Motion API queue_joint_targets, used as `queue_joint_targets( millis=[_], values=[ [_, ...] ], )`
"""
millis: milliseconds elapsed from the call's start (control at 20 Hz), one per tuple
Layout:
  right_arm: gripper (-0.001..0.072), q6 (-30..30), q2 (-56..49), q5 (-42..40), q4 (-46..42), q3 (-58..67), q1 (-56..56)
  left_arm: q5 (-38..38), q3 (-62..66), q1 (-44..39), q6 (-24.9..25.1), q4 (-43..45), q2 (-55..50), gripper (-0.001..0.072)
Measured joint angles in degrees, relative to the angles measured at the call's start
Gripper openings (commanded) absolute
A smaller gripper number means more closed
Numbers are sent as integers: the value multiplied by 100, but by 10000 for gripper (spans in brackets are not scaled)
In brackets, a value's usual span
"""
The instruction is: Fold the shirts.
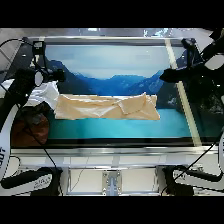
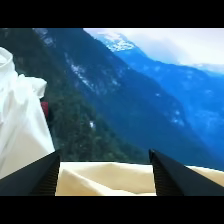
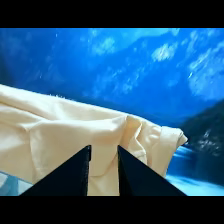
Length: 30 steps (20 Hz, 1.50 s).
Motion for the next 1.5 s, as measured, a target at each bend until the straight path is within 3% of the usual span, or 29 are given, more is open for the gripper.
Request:
queue_joint_targets(
  millis=[50, 200, 400, 700, 750, 800, 850, 1050, 1450, 1500],
  values=[
    [440, 105, 59, 7, -107, 68, -20, -2, 7, -133, 0, -26, 46, 636],
    [568, 304, 122, 363, -706, 72, -249, -74, 7, -564, 0, -114, 122, 636],
    [576, 389, -33, 678, -866, -461, -1187, -197, 7, -999, 0, -155, 153, 636],
    [577, -518, -1062, 870, 1132, -1399, -2422, -240, 7, -1187, -168, -177, 162, 636],
    [611, -728, -1305, 883, 1547, -1471, -2472, -245, 7, -1191, -192, -186, 160, 637],
    [685, -903, -1530, 905, 1884, -1521, -2483, -247, 7, -1196, -219, -186, 160, 636],
    [699, -1067, -1751, 942, 2168, -1556, -2463, -251, 7, -1202, -236, -186, 155, 637],
    [699, -1403, -2396, 874, 2632, -1631, -2149, -256, 7, -1209, -273, -188, 155, 636],
    [694, -1523, -2739, 435, 2511, -1650, -1248, -256, 7, -1215, -278, -190, 87, 635],
    [668, -1521, -2741, 411, 2452, -1650, -1152, -258, 7, -1222, -280, -199, 35, 635]
  ],
)
